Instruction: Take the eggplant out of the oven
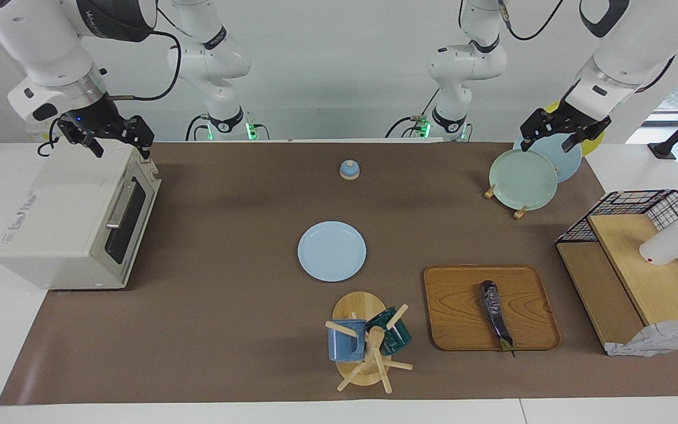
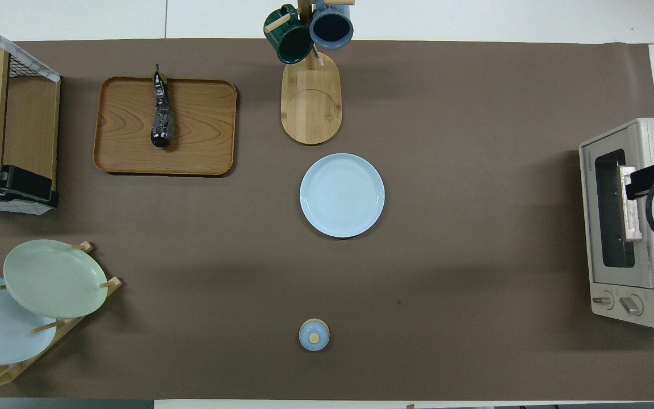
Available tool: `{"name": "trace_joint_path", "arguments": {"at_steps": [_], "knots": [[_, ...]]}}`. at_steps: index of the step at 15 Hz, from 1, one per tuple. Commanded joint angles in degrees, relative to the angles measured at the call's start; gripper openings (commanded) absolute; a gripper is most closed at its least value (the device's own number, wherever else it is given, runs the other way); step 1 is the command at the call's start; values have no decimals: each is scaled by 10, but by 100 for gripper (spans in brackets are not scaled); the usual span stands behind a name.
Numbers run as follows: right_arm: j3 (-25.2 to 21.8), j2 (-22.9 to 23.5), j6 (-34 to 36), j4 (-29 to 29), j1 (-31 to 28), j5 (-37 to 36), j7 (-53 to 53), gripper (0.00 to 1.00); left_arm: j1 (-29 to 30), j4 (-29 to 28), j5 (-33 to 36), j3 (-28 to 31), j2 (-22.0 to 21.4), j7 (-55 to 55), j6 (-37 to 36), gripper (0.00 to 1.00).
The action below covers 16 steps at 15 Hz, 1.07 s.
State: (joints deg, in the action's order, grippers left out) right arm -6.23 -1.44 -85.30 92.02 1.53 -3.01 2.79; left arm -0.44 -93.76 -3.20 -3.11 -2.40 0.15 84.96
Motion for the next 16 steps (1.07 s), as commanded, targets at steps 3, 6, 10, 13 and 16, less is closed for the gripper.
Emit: {"name": "trace_joint_path", "arguments": {"at_steps": [3, 6, 10, 13, 16], "knots": [[0, -7, -13, 7, -1, 16, 16, 100, -11, -43, 23, 4, -28, -5, 34, 100], [0, -6, -14, 5, -1, 15, 20, 100, -7, 33, 36, 2, 6, -4, -36, 100], [-1, -6, -14, 5, -1, 15, 20, 100, -7, 26, 36, 1, 6, -3, -17, 100], [0, -6, -16, 5, 0, 14, 19, 100, -5, 22, 36, 0, 3, -1, -11, 100], [0, -6, -16, 5, 0, 14, 19, 100, -5, 21, 34, 0, 4, 1, -4, 100]]}}
